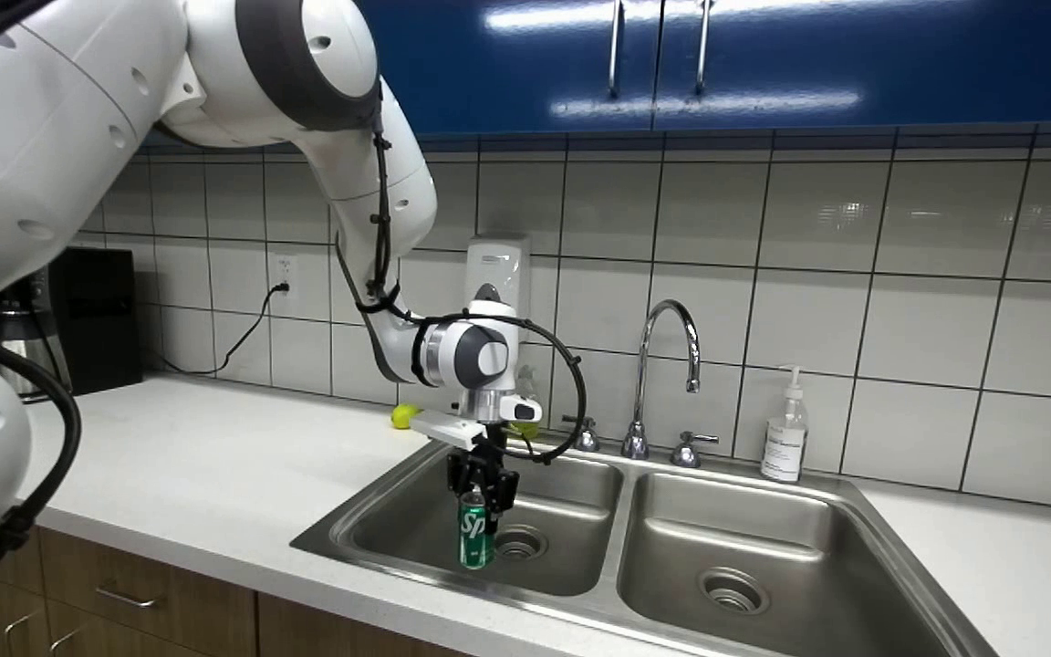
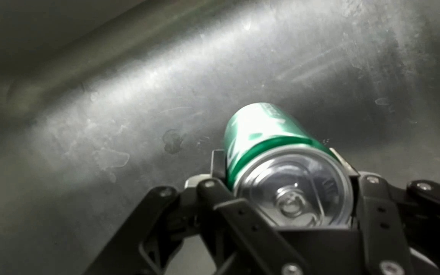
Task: Put the green can in the sink on the left.
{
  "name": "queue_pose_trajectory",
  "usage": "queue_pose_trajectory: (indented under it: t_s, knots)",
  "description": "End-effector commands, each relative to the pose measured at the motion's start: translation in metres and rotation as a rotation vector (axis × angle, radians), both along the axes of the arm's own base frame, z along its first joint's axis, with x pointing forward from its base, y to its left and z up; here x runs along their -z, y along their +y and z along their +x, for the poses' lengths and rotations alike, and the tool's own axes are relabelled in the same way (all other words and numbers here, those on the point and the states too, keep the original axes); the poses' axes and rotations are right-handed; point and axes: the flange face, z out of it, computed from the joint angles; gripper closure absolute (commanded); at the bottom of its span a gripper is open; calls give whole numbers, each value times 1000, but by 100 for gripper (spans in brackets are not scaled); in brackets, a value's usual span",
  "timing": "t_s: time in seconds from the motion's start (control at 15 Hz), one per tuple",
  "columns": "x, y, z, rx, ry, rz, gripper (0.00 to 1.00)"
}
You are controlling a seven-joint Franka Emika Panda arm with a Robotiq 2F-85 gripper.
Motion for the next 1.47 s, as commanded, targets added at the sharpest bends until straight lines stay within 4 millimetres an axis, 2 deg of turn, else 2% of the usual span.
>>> queue_pose_trajectory:
  t_s: [0.0, 0.27, 1.33, 1.4]
  knots:
    - [16, -6, 6, 32, 7, 20, 62]
    - [27, -7, 6, 39, 19, 24, 62]
    - [39, -9, 3, 51, 35, 35, 62]
    - [38, -8, 3, 54, 37, 32, 12]
